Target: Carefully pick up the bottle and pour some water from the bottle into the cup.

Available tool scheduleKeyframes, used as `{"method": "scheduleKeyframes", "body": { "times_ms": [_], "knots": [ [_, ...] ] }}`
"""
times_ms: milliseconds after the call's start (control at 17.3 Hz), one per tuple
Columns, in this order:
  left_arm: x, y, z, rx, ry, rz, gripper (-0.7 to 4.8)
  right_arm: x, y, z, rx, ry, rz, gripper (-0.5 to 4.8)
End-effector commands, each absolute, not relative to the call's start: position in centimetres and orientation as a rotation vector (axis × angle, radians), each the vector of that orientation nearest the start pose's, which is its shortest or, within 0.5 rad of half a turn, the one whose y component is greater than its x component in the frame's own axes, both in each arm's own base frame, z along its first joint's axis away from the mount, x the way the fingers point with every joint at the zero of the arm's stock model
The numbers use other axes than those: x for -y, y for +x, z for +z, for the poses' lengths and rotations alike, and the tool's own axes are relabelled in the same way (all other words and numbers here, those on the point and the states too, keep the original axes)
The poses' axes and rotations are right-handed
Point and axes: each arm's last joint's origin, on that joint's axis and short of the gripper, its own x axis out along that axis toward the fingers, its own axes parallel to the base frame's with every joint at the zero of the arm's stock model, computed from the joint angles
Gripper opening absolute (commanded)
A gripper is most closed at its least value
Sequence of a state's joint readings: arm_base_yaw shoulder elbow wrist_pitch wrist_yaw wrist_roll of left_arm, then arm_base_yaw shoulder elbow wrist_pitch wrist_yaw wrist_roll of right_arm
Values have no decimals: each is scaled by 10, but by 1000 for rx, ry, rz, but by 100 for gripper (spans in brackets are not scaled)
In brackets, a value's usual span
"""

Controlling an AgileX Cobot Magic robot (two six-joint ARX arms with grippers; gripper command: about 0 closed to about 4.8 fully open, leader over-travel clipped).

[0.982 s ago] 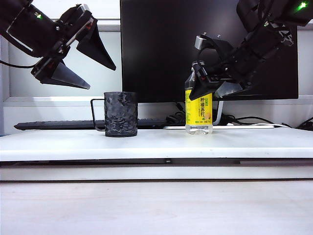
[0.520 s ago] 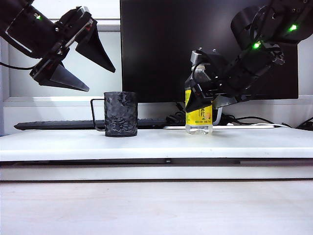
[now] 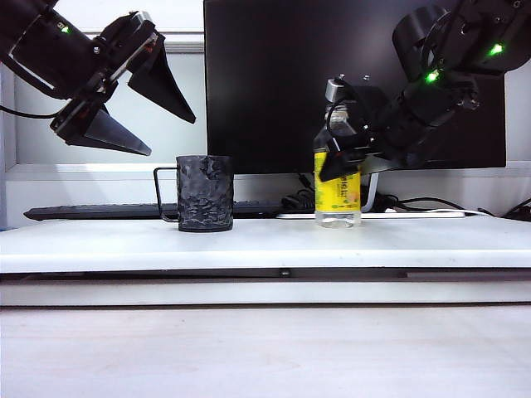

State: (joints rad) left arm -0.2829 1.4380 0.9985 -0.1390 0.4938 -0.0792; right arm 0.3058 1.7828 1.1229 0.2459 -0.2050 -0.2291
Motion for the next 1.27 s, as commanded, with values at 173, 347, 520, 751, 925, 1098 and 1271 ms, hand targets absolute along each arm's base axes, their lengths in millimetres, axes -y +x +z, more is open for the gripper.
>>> {"method": "scheduleKeyframes", "body": {
  "times_ms": [173, 347, 520, 751, 925, 1098, 1271],
  "knots": [
    [100, 294, 266, -617, -131, -734, 479, -124, 373, 222, -361, -242, 546, 312],
    [100, 294, 265, -619, -131, -733, 479, -124, 373, 222, -360, -241, 549, 170],
    [100, 293, 264, -632, -132, -732, 479, -124, 374, 222, -357, -241, 548, 121],
    [100, 293, 264, -628, -118, -736, 479, -124, 374, 224, -349, -241, 547, 121],
    [99, 293, 264, -625, -106, -721, 479, -123, 369, 243, -294, -240, 544, 120],
    [99, 294, 264, -617, -89, -718, 479, -120, 361, 264, -218, -289, 545, 120],
    [99, 294, 264, -617, -87, -718, 479, -124, 353, 277, -167, -371, 563, 121]
  ]
}}
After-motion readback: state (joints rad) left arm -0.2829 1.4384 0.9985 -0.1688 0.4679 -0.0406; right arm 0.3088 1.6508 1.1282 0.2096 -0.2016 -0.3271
